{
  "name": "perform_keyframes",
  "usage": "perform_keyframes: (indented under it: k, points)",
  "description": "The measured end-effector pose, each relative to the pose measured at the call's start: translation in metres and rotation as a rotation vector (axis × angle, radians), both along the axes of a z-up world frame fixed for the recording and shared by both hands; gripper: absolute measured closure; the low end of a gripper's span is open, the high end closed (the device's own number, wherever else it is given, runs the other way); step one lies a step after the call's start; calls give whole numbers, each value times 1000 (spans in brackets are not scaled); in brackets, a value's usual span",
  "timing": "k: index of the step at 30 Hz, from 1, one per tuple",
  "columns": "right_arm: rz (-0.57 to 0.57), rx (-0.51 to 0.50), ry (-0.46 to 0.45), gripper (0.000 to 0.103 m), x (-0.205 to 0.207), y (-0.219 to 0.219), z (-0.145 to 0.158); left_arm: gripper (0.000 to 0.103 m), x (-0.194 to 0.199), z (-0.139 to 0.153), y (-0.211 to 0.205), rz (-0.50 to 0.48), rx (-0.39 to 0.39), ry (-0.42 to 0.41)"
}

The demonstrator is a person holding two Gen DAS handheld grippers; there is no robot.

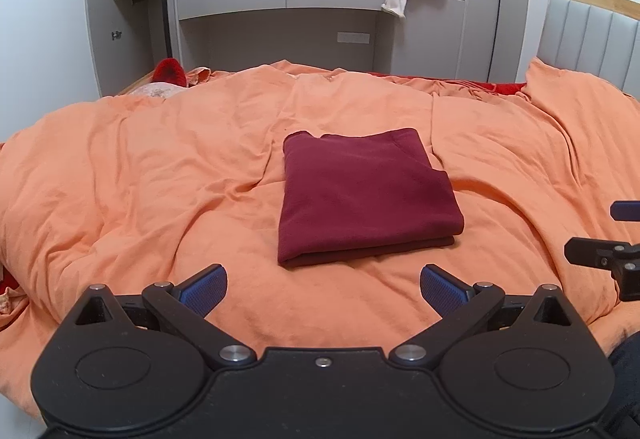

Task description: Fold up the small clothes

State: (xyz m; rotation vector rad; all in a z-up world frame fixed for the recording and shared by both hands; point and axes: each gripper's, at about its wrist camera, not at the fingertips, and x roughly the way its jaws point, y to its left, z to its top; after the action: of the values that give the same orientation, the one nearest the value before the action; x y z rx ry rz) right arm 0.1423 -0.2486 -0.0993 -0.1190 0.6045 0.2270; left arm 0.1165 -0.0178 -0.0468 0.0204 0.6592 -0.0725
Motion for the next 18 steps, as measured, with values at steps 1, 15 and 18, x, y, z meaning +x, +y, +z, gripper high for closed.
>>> perform_keyframes:
  k: [1, 15, 18]
  points:
    - [-2, -2, 0, 0, 1, 0, 0, 0, 1, 0, -1, -4, -1, 0]
    - [-15, -22, 13, 0, 10, -7, -2, 0, 12, -5, -2, -10, -9, 8]
    - [-13, -23, 16, 0, 11, -8, -2, 0, 13, -6, -5, -17, -1, 4]
